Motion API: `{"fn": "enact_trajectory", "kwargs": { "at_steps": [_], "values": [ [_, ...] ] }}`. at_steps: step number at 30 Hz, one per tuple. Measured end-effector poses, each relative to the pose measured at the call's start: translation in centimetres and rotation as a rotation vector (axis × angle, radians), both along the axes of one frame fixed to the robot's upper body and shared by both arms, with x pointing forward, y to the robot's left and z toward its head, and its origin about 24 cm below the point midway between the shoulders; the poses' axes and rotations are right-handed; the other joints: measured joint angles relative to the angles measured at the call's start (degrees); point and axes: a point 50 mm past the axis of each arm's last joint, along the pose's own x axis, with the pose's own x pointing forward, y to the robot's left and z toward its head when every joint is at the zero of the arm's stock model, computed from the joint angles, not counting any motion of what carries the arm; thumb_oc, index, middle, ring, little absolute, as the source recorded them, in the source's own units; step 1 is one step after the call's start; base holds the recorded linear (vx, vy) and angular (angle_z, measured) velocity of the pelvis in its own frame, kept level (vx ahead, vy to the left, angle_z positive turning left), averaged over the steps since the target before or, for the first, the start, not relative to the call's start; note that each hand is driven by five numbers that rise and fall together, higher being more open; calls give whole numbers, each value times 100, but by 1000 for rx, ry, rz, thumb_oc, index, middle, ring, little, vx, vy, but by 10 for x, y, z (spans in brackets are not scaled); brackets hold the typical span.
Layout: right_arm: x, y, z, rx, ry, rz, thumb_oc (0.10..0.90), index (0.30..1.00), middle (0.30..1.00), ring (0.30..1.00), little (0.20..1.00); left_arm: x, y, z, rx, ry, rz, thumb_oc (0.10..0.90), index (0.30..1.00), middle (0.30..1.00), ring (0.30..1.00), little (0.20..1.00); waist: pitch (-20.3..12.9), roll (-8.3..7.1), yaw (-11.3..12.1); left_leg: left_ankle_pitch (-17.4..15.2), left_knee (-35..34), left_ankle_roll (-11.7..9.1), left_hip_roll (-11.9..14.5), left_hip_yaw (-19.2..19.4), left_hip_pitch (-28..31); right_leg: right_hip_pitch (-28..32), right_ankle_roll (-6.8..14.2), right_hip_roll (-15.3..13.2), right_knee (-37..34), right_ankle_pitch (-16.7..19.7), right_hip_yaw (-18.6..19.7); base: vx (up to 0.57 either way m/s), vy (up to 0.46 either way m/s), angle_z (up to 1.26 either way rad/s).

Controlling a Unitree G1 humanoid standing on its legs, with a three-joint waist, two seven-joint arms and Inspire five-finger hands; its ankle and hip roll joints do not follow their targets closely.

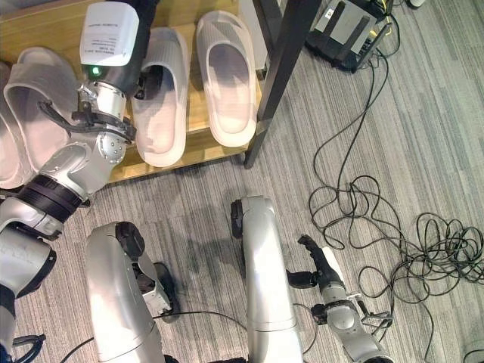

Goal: Arrange the slippers neatly on the shoe rack.

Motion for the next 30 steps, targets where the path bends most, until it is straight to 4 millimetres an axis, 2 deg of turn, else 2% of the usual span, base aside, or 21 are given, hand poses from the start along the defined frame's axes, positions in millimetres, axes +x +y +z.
{"fn": "enact_trajectory", "kwargs": {
  "at_steps": [4, 9, 16, 18, 24, 30],
  "values": [
    [1, 1, 0, -31, 0, 21, 800, 900, 900, 900, 900, -2, -4, 2, -8, -7, -21, 800, 900, 900, 900, 900, 0, 0, 42, 0, 1, 0, -10, 1, -7, 1, 16, -6, 7, -12, 3, 0, 0, 0],
    [2, 5, -1, -24, 9, 35, 800, 900, 900, 900, 900, -4, 4, 6, -21, -3, -11, 800, 900, 900, 900, 900, 2, 5, 50, -1, 9, 0, -16, 5, -9, -1, 25, -14, 21, -26, 13, 0, 0, 0],
    [2, 7, -2, -47, 17, 59, 800, 900, 900, 900, 900, -12, 3, 11, -3, -20, -44, 800, 900, 900, 900, 900, 3, 7, 51, -1, 17, -1, -22, 12, -7, -2, 25, -13, 30, -30, 21, 0, 0, 0],
    [1, 10, -4, -44, 23, 69, 800, 900, 900, 900, 900, -17, 5, 6, -35, -22, -73, 800, 900, 900, 900, 900, 3, 10, 66, -1, 18, -1, -22, 12, -2, 0, 25, -13, 34, -30, 22, 0, 0, 0],
    [-1, 15, -9, -39, 54, 82, 800, 900, 900, 900, 900, -17, 10, -4, -71, 31, -79, 800, 900, 900, 900, 900, 3, 22, 165, -1, 42, -3, -27, 11, 0, -1, 24, -14, 64, -30, 30, 0, 0, 0],
    [-2, 19, -11, -52, 62, 92, 800, 900, 900, 900, 900, -30, 34, -23, -157, 61, -92, 800, 900, 900, 900, 900, 6, 37, 208, -17, 71, -31, -35, 0, 6, 1, 16, -16, 98, -40, 29, 0, 0, 0]
  ]
}}
